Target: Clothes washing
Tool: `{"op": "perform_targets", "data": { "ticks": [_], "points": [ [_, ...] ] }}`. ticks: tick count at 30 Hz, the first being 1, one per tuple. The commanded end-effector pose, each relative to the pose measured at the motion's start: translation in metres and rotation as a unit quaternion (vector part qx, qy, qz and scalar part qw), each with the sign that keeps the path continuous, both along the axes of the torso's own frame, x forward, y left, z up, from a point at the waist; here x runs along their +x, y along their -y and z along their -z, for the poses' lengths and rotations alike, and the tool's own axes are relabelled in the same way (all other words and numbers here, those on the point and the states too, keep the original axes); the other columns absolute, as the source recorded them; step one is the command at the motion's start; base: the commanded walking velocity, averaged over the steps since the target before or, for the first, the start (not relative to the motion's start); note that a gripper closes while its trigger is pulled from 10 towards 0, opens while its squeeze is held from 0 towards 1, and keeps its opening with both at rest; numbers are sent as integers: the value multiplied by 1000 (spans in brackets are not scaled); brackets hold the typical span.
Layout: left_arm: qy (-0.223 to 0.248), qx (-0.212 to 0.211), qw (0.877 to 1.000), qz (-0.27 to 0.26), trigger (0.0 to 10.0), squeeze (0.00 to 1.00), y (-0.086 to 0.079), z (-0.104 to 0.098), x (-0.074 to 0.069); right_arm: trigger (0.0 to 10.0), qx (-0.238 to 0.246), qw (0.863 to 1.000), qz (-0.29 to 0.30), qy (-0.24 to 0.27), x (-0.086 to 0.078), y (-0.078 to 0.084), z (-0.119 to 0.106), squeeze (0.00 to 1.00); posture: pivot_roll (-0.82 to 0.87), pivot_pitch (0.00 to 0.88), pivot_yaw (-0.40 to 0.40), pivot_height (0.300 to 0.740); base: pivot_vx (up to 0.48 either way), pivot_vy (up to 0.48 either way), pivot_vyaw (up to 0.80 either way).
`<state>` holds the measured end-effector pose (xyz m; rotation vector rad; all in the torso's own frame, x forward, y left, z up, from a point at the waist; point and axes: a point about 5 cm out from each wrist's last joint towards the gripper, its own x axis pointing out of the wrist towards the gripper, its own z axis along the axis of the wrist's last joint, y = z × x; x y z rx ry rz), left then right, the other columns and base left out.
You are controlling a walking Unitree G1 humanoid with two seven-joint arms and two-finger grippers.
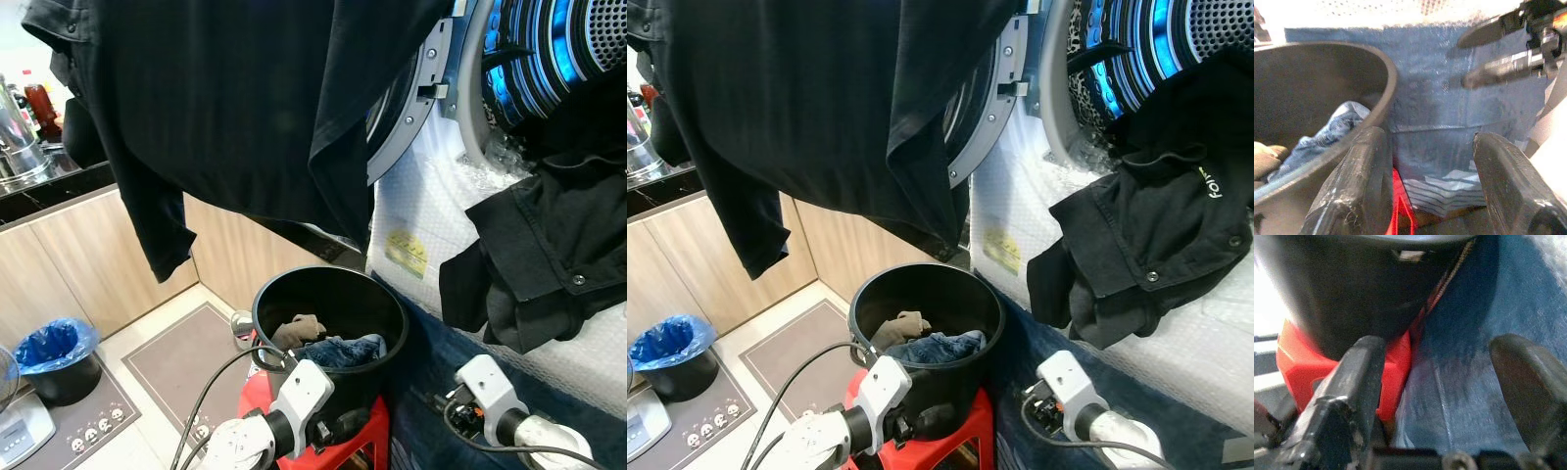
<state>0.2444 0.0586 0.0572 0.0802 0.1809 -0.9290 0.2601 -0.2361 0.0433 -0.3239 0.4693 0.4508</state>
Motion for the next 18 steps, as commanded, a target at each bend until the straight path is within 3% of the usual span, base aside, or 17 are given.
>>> {"op": "perform_targets", "data": {
  "ticks": [1,2,7,10,11,12,13,18],
  "points": [
    [6,4,1000,0,10000,0,-1,-3,1,10000,44,999,3,14,0,2,-2,0,-136,0,47,740,0,0,0],
    [6,4,1000,1,10000,0,-1,-3,1,10000,99,995,7,16,-2,4,-3,0,-139,0,50,740,0,0,0],
    [6,5,1000,7,10000,0,-1,-3,1,10000,173,982,48,49,3,12,-8,0,-148,0,57,740,0,0,0],
    [9,7,1000,9,10000,0,0,-3,1,10000,253,958,76,108,11,15,-23,0,-148,0,58,740,0,0,0],
    [8,7,1000,9,10000,0,0,-3,1,10000,297,942,83,135,15,15,-32,0,-145,0,59,740,0,0,0],
    [8,7,1000,9,10000,0,0,-3,1,10000,297,942,83,135,15,15,-32,0,-145,0,59,740,0,0,0],
    [8,7,1000,9,10000,0,0,-3,1,10000,326,930,80,149,17,13,-37,0,-142,0,59,740,0,0,0],
    [6,9,1000,4,10000,0,-3,-3,1,10000,405,900,23,159,14,1,-46,0,-129,0,56,740,0,0,0]
  ]
}}
